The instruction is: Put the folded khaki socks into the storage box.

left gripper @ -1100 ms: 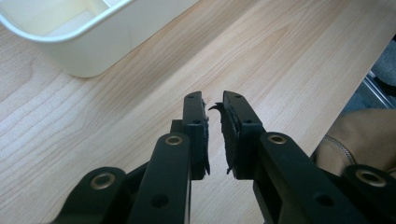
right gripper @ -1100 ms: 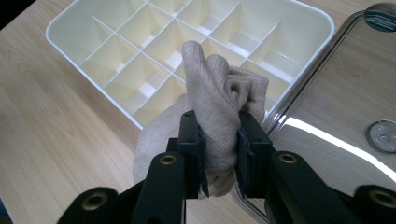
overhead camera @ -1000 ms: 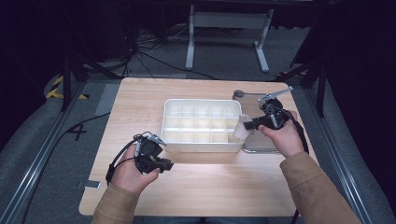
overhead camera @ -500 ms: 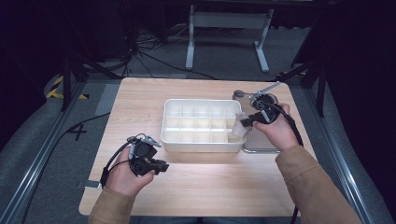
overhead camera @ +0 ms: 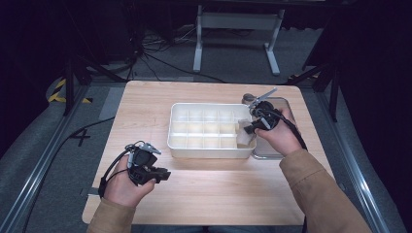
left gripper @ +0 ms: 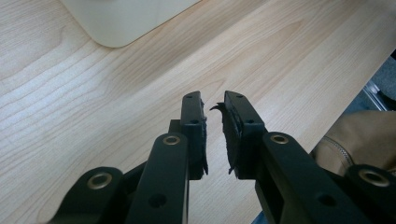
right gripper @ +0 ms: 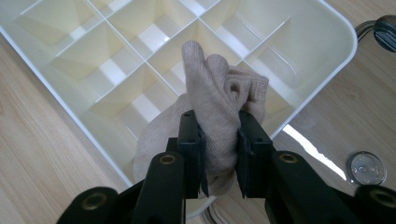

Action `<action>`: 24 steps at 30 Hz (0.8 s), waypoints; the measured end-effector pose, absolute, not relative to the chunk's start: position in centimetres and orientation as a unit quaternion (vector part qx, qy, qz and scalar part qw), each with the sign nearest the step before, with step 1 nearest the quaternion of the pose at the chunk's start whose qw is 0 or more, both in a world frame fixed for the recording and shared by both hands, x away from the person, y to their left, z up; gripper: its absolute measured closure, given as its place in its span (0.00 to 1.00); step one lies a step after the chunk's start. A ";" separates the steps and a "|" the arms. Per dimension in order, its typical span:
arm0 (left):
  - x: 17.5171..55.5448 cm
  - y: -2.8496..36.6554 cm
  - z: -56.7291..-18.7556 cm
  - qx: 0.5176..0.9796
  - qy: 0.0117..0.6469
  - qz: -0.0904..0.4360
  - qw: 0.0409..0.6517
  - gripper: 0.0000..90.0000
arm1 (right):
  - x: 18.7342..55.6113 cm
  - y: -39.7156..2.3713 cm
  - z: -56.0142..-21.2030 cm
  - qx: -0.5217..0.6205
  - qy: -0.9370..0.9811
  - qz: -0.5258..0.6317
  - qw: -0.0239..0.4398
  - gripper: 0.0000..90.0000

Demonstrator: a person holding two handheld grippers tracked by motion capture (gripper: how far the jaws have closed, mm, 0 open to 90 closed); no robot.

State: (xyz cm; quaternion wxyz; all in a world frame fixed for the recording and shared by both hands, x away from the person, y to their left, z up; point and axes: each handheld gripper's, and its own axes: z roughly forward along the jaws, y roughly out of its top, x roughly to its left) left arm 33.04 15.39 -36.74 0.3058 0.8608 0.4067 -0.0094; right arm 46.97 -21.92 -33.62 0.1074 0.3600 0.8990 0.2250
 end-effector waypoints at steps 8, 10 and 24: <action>33.1 15.4 -36.8 0.862 0.405 -0.010 0.305 0.87 | 47.1 -21.5 -34.7 0.352 0.907 0.201 0.114 0.82; 33.1 15.4 -36.8 0.862 0.405 -0.010 0.305 0.87 | 47.1 -21.3 -34.9 0.348 0.910 0.195 0.116 0.82; 33.1 15.3 -36.8 0.864 0.402 -0.012 0.303 0.87 | 47.0 -20.4 -35.8 0.326 0.923 0.164 0.119 0.82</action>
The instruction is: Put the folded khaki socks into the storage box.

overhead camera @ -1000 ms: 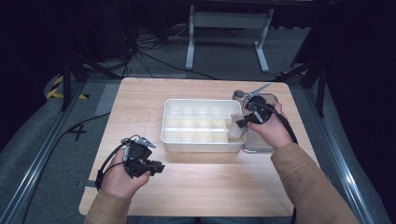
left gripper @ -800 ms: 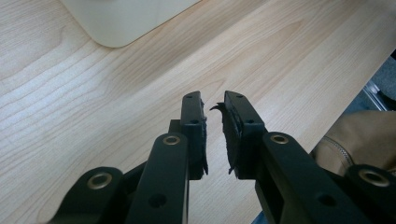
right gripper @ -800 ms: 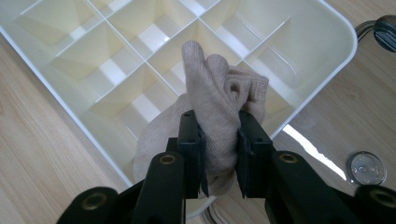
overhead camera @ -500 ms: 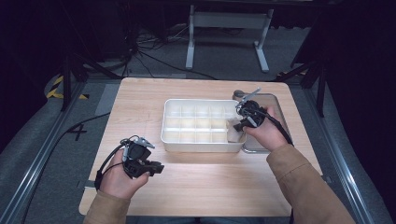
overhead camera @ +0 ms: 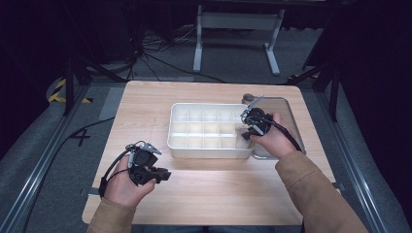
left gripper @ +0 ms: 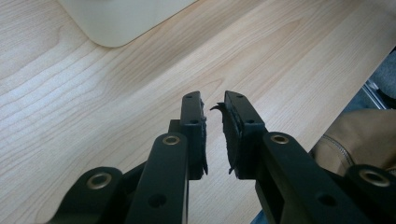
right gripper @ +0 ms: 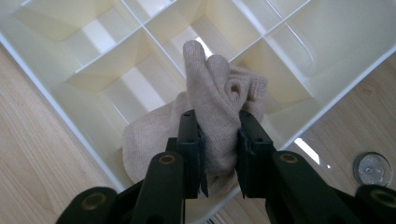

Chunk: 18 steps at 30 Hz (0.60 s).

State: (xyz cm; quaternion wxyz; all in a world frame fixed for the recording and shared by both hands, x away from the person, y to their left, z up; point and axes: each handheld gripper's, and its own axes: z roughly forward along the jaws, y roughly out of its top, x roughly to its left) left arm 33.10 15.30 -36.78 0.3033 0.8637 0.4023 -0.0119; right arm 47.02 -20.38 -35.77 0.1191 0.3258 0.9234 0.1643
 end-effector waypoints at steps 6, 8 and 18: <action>33.1 15.2 -36.8 0.863 0.403 -0.013 0.303 0.87 | 47.1 -20.1 -35.8 0.298 0.935 0.152 0.114 0.82; 33.1 15.2 -36.8 0.863 0.404 -0.014 0.303 0.87 | 47.1 -20.1 -35.8 0.297 0.936 0.149 0.114 0.82; 33.1 15.3 -37.0 0.863 0.404 -0.015 0.303 0.87 | 47.4 -19.8 -36.8 0.300 0.942 0.122 0.086 0.83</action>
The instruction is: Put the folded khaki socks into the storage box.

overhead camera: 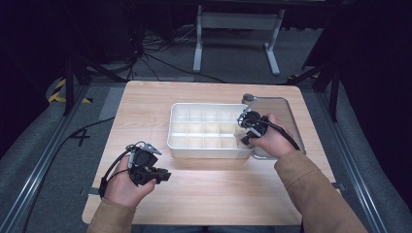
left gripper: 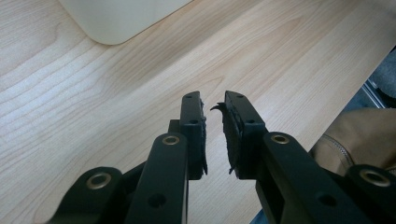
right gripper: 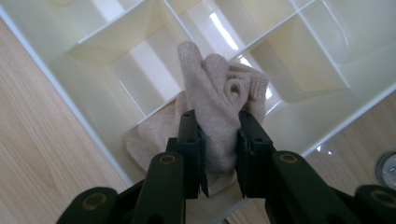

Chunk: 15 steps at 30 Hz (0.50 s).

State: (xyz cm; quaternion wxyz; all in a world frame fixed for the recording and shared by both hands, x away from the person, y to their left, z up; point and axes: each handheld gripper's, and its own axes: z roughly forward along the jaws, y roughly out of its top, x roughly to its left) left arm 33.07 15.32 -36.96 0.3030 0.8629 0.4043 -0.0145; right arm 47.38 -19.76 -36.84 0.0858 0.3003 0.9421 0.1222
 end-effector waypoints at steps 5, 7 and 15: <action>33.0 15.3 -36.9 0.862 0.406 -0.016 0.304 0.86 | 47.5 -19.3 -38.2 0.302 0.947 0.092 0.066 0.83; 33.0 15.3 -37.0 0.862 0.405 -0.016 0.303 0.87 | 47.5 -19.2 -38.4 0.303 0.947 0.087 0.064 0.83; 33.0 15.3 -37.0 0.864 0.403 -0.015 0.301 0.86 | 48.0 -18.8 -40.0 0.310 0.947 0.060 0.058 0.83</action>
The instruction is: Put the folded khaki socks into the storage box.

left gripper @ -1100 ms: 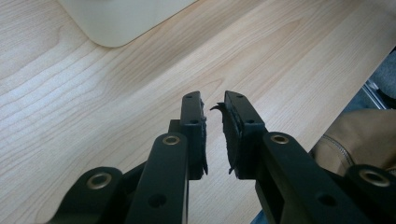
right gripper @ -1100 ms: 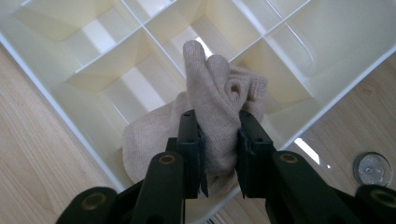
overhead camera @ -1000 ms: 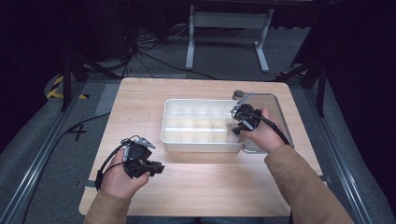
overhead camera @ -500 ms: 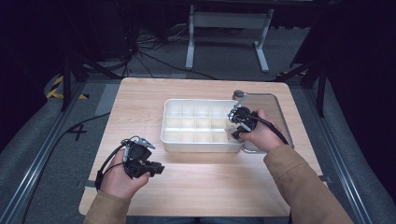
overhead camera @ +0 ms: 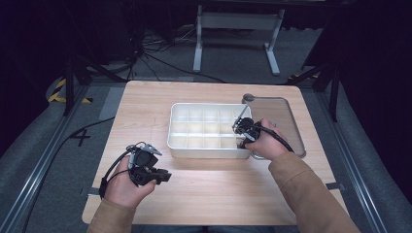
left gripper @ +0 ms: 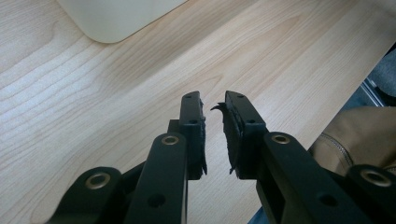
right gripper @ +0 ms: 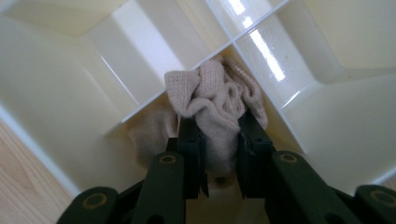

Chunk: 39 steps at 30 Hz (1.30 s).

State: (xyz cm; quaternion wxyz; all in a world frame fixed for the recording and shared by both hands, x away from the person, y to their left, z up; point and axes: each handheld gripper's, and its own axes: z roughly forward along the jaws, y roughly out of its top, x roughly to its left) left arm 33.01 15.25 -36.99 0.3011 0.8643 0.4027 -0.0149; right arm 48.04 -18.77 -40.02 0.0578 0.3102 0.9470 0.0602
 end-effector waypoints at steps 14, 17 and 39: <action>33.0 15.0 -37.1 0.867 0.400 -0.017 0.297 0.87 | 47.9 -18.8 -37.5 0.312 0.943 0.090 0.074 0.69; 33.0 14.9 -37.1 0.867 0.401 -0.017 0.297 0.87 | 47.9 -18.7 -36.8 0.310 0.941 0.108 0.079 0.74; 32.9 15.0 -36.9 0.867 0.397 -0.015 0.299 0.86 | 47.8 -18.3 -39.6 0.307 0.943 0.085 0.096 0.94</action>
